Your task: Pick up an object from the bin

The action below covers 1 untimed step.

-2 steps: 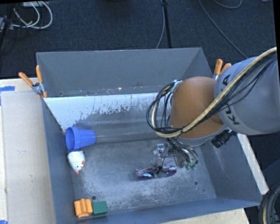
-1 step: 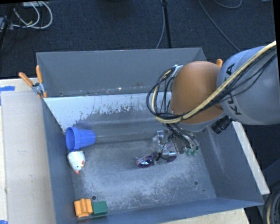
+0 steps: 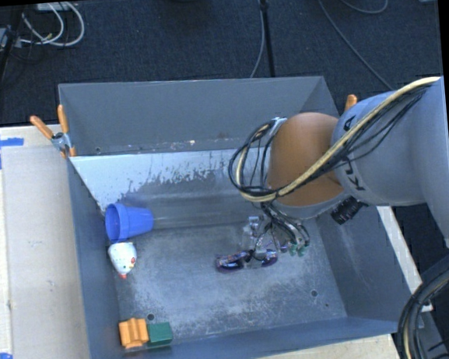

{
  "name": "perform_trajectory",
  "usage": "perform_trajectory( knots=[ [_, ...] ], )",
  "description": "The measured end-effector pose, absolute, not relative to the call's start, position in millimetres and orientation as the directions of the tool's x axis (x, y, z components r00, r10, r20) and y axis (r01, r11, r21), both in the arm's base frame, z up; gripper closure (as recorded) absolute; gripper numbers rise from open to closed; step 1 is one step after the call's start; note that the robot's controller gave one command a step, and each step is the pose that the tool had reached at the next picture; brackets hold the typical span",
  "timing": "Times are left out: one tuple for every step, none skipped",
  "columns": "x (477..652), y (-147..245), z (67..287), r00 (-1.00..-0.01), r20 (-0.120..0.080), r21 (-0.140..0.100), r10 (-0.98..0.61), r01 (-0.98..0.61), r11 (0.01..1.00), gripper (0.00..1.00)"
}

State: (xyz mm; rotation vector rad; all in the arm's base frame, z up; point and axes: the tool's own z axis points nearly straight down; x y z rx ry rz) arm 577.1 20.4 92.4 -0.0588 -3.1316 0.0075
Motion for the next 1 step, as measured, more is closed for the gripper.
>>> perform_trajectory(
  knots=[
    [555.4, 30.0, 259.5, -0.997, 0.002, -0.004, 0.075, 0.075, 0.997, 1.00]
  ],
)
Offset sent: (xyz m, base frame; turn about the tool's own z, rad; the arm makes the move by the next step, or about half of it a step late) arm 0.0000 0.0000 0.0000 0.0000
